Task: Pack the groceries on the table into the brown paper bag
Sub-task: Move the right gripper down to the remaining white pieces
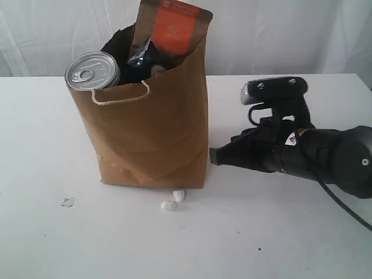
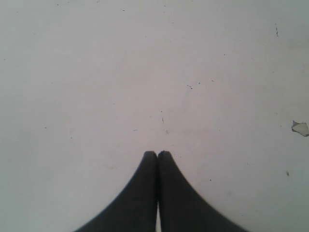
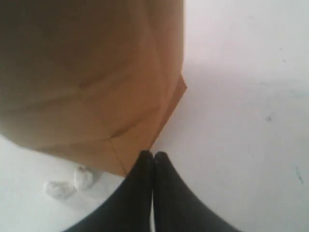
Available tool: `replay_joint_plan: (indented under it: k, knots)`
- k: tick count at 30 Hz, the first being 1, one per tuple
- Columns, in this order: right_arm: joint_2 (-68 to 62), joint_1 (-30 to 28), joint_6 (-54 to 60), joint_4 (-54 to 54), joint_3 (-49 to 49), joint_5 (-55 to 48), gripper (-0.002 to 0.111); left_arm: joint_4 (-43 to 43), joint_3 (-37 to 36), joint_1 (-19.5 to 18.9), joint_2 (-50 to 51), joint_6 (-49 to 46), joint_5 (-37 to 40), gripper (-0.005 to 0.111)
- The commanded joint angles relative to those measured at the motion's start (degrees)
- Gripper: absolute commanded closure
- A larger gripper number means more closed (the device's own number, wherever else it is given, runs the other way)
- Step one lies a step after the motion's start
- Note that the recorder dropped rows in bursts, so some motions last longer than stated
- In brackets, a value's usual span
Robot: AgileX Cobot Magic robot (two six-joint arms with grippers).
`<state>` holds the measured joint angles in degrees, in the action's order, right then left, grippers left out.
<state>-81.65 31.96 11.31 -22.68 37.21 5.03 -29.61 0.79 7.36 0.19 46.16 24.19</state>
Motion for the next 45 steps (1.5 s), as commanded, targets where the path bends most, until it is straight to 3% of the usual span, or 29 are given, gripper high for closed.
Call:
replay_joint_plan:
  k: [1, 3, 12, 17, 19, 21, 24, 32, 36, 40, 45]
  knots:
    - [-4.5, 2.6, 1.2, 15.7, 3.4, -10.1, 0.108, 0.6, -0.6, 0.1, -0.2, 0.1, 2.4, 0.107]
    - [-7.4, 5.2, 6.9, 15.2, 3.5, -8.4, 0.108, 0.6, -0.6, 0.1, -0.2, 0.1, 2.4, 0.107]
    - [-9.0, 13.0, 6.4, 13.2, 3.3, -2.7, 0.108, 0.6, -0.6, 0.1, -0.2, 0.1, 2.4, 0.107]
    - [-9.0, 16.0, 6.5, 8.6, -4.3, 21.6, 0.107, 0.6, -0.6, 0.1, -0.2, 0.1, 2.4, 0.107]
    - [-9.0, 16.9, 6.5, 10.2, -8.3, 31.1, 0.101, 0.6, -0.6, 0.1, -0.2, 0.1, 2.4, 0.107]
    - [-9.0, 17.2, 6.4, 11.6, -10.5, 33.7, 0.092, 0.6, -0.6, 0.1, -0.2, 0.1, 2.4, 0.107]
    - [-9.0, 17.3, 3.5, 14.2, -11.7, 32.1, 0.084, 0.6, -0.6, 0.1, -0.2, 0.1, 2.4, 0.107]
    - [-9.0, 17.3, -20.7, 14.8, -11.4, 31.4, 0.083, 0.6, -0.6, 0.1, -0.2, 0.1, 2.4, 0.107]
    - [-10.8, 17.3, -20.6, 22.7, -7.5, 25.0, 0.081, 0.6, -0.6, 0.1, -0.2, 0.1, 2.4, 0.107]
    - [-15.1, 17.3, -20.7, 34.8, -0.2, 21.0, 0.067, 0.6, -0.6, 0.1, -0.2, 0.1, 2.4, 0.107]
    - [-18.6, 17.1, -20.3, 35.2, 4.8, 5.6, 0.065, 0.6, -0.6, 0.1, -0.2, 0.1, 2.4, 0.107]
